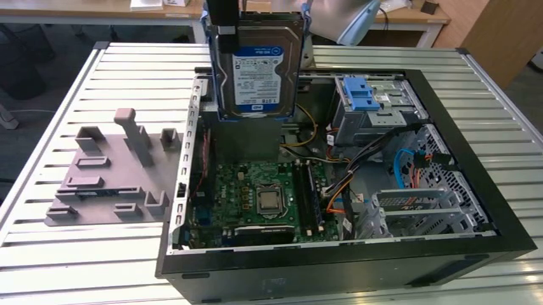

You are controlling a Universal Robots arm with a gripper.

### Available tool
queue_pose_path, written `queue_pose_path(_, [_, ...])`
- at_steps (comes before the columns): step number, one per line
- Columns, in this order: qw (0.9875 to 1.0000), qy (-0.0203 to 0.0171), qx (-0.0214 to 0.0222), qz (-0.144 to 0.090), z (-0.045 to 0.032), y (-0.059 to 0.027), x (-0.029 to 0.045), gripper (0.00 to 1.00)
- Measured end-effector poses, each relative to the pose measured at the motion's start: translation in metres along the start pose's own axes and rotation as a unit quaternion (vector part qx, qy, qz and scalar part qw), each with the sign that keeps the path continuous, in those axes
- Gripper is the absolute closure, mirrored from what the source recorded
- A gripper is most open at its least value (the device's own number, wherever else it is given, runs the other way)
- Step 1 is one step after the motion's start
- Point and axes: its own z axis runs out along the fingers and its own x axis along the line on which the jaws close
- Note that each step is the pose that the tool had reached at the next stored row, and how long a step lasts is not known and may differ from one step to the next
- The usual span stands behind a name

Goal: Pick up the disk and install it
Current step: 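Pick up the disk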

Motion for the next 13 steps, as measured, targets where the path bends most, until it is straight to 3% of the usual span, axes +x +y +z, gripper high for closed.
queue_pose_path(5, [1.0000, 0.0003, -0.0003, 0.010, 0.0006, -0.0051, 0.0000, 0.64])
queue_pose_path(13, [0.9999, 0.0003, -0.0003, 0.011, 0.0013, -0.0234, 0.0003, 0.64])
